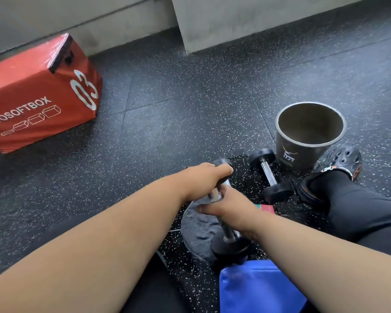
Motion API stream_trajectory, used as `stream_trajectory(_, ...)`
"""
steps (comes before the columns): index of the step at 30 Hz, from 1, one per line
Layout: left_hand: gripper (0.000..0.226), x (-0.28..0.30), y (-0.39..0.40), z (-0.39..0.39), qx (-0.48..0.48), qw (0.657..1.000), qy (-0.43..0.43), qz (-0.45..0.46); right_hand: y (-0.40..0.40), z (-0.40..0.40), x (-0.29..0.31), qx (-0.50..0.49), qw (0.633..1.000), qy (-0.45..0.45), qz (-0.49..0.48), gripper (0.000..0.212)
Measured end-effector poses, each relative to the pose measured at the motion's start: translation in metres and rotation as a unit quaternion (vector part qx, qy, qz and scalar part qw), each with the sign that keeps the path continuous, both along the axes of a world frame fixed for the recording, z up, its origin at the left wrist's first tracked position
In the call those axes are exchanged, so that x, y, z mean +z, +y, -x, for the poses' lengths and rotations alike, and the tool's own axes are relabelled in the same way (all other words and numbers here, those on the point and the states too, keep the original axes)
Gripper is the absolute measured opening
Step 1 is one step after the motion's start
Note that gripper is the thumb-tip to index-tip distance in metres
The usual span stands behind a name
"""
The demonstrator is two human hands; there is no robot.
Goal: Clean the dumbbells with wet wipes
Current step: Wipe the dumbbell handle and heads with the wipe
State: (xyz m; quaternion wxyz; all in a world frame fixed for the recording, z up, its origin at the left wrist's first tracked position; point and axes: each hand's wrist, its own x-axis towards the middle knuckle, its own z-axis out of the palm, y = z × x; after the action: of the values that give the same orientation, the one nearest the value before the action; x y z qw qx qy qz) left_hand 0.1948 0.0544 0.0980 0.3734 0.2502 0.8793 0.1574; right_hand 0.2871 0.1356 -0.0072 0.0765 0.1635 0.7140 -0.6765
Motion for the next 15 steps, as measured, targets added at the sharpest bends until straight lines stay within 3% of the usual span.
stream_trajectory(2,0.07,-0.001,0.001,0.004,-0.021,1.0,-0.006,0.003,0.0,0.001,0.0,0.001,0.999,-0.002,-0.05,0.038)
stream_trajectory(5,0.042,-0.004,0.002,0.011,0.009,0.999,-0.033,-0.011,0.003,0.0,-0.002,0.026,0.992,-0.015,-0.119,0.031)
stream_trajectory(8,0.032,-0.008,0.002,0.021,0.04,0.998,-0.054,-0.019,0.009,-0.008,-0.008,0.045,0.995,-0.041,-0.084,0.036)
stream_trajectory(10,0.039,-0.01,0.001,0.024,0.043,0.997,-0.06,-0.012,0.013,-0.012,-0.01,0.066,0.995,-0.063,-0.051,0.029)
stream_trajectory(12,0.05,-0.012,0.003,0.024,0.04,0.997,-0.067,-0.015,0.019,-0.014,-0.01,0.104,0.987,-0.083,-0.087,0.022)
stream_trajectory(15,0.075,-0.017,0.008,0.024,0.027,0.997,-0.072,-0.015,0.028,-0.014,-0.005,0.137,0.966,-0.141,-0.171,0.047)
